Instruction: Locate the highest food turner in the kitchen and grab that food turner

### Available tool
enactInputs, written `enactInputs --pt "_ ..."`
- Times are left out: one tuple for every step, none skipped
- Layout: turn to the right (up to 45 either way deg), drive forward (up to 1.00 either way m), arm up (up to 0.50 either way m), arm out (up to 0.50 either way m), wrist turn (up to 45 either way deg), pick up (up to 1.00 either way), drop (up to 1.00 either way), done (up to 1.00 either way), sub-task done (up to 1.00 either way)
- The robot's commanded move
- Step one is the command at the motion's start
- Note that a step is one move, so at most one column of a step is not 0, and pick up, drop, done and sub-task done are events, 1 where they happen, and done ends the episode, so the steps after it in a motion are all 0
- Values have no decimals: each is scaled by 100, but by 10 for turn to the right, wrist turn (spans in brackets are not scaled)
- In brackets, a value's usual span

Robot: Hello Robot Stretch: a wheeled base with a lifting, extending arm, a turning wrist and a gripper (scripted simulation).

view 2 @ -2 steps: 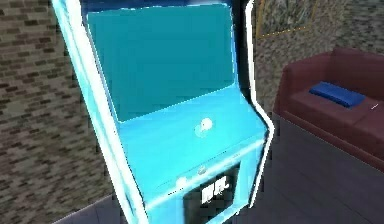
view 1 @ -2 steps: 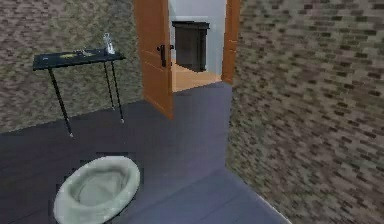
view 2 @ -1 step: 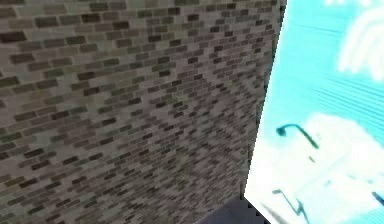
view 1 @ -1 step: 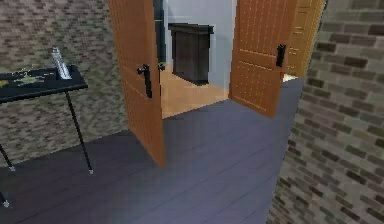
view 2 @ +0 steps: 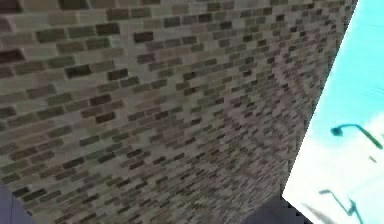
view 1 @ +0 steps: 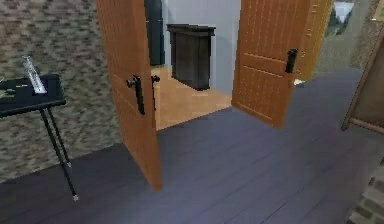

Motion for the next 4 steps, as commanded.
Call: enactInputs --pt "-270 0 0 0 0 0 0 0 0" --pt "0 30 0 0 0 0 0 0 0" --pt "450 0 0 0 0 0 0 0 0" --pt "30 0 0 0 0 0 0 0 0"
